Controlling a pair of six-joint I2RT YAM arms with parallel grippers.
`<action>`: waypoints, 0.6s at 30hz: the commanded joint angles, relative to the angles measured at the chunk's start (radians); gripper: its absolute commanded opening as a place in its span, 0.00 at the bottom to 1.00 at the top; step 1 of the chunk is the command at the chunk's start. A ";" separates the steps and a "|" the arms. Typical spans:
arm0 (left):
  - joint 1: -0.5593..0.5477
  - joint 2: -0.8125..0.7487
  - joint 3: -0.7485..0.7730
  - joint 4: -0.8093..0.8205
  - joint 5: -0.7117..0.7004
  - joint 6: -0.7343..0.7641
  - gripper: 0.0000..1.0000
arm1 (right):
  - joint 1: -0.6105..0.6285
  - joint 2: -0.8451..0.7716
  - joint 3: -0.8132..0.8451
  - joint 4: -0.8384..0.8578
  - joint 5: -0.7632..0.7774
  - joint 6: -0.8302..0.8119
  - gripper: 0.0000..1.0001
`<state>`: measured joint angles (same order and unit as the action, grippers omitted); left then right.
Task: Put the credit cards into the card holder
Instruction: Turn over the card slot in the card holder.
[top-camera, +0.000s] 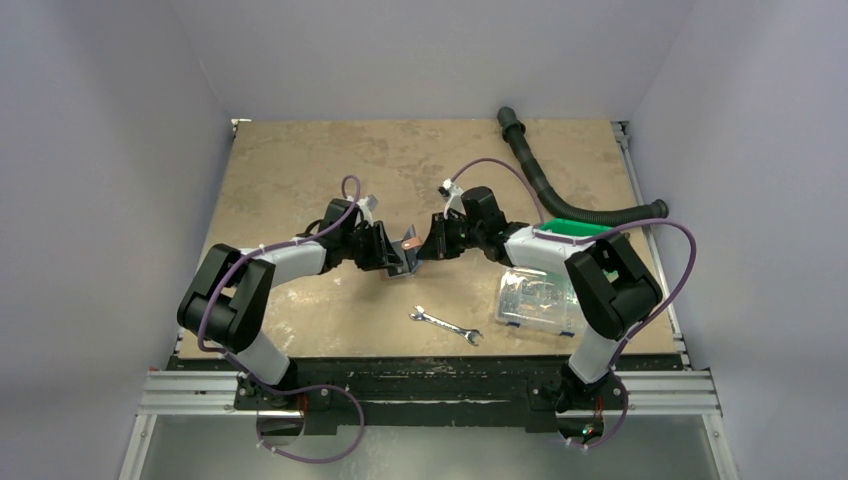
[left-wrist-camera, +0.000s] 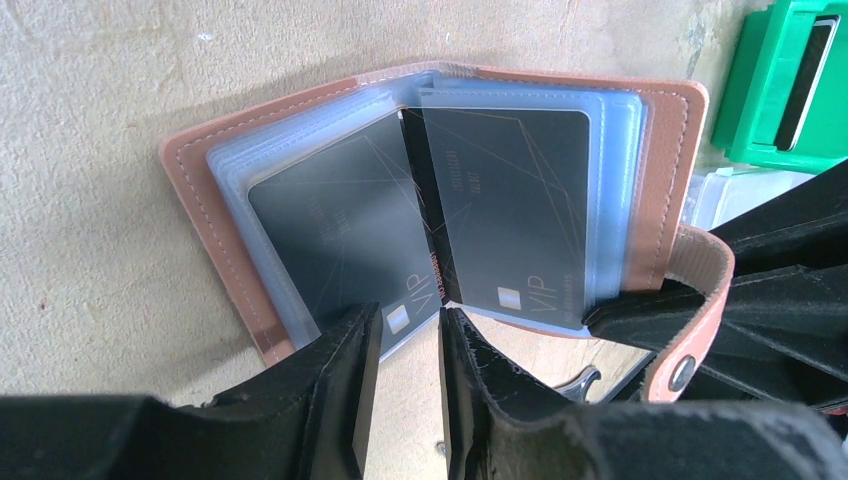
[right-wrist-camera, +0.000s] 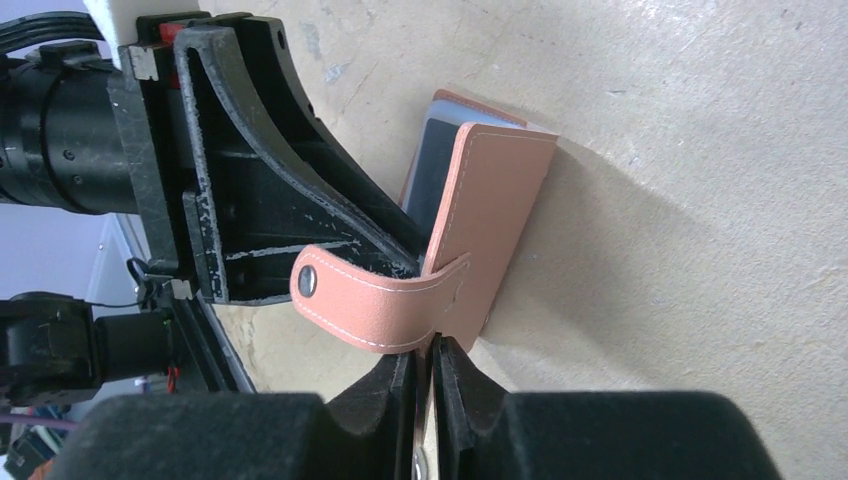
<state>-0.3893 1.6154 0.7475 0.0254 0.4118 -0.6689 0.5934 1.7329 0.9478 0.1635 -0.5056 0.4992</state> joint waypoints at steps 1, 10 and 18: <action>-0.005 0.011 -0.028 -0.068 -0.047 0.037 0.32 | -0.001 -0.024 0.002 0.083 -0.067 0.022 0.20; -0.005 0.007 -0.032 -0.069 -0.045 0.038 0.31 | -0.001 -0.026 -0.001 0.088 -0.073 0.020 0.19; -0.005 0.002 -0.029 -0.069 -0.039 0.037 0.33 | 0.000 -0.005 0.014 0.070 -0.037 0.006 0.00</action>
<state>-0.3893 1.6154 0.7471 0.0242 0.4118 -0.6682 0.5934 1.7329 0.9428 0.1951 -0.5377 0.5121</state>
